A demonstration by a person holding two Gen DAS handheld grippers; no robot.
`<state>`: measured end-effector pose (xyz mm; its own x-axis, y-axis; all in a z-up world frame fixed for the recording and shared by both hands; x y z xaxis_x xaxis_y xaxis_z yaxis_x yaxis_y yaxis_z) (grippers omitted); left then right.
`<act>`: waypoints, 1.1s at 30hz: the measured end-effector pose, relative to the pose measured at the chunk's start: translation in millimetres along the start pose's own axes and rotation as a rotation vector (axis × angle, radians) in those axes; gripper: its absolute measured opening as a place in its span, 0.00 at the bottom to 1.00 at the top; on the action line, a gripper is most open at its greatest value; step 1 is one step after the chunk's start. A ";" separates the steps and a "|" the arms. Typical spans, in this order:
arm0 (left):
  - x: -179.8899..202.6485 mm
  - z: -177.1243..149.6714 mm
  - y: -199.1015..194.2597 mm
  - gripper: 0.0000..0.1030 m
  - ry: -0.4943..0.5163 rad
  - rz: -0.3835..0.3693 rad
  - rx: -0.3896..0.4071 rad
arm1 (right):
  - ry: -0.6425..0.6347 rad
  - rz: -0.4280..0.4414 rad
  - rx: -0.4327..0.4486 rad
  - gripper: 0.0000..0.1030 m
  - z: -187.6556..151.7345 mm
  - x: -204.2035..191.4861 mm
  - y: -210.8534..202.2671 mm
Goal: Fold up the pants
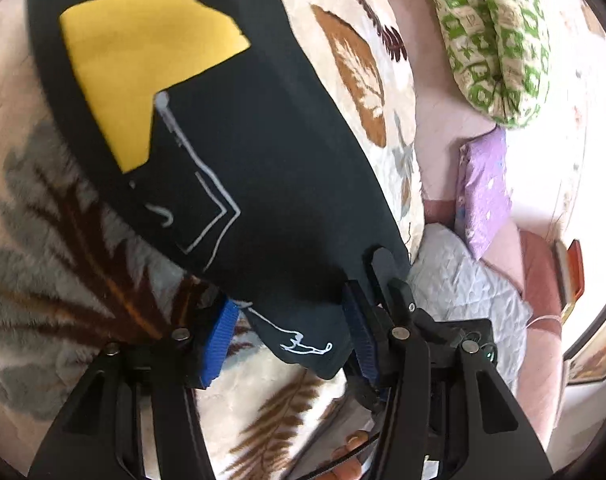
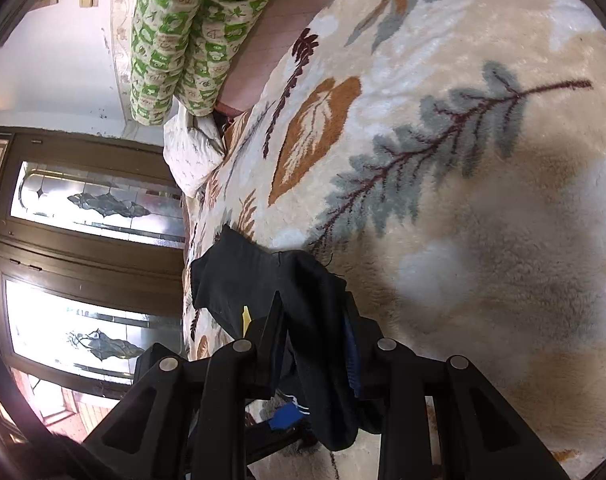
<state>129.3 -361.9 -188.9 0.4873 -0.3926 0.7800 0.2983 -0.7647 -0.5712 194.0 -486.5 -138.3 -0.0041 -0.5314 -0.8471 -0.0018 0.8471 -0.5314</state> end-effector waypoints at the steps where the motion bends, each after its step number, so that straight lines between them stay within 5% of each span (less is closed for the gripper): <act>1: -0.1 1.0 0.6 0.39 0.003 0.013 -0.004 | 0.006 0.001 0.002 0.26 0.4 1.1 0.3; 7: -5.3 2.2 1.3 0.21 0.002 0.058 -0.070 | 0.049 0.000 0.018 0.27 1.2 11.7 1.0; 17: 5.4 -15.9 20.0 0.20 0.072 0.109 -0.117 | 0.089 0.001 0.029 0.27 4.3 21.1 5.1; 19: 0.3 -11.4 19.9 0.10 0.055 0.103 -0.123 | 0.087 -0.012 0.042 0.27 5.3 19.9 4.8; 26: 10.0 -7.7 20.7 0.07 0.125 0.145 -0.149 | 0.073 -0.033 0.080 0.24 5.0 18.6 1.4; 33: 14.7 -12.1 18.7 0.07 0.105 0.120 -0.188 | 0.071 -0.080 0.093 0.24 -1.6 13.2 -6.3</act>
<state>132.1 -388.2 -185.1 0.4189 -0.5295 0.7376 0.0812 -0.7873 -0.6113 192.3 -498.8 -146.1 -0.0789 -0.5931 -0.8013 0.0872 0.7966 -0.5982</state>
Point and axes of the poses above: each gripper's, at about its wrist camera, not at the fingertips, and y roughly the way its jaws point, x to its right, z to its top, the point moved 10 cm from there along y, roughly the way its jaws point, and after that the axes turned 14 degrees about -x, right-handed, at the moved point
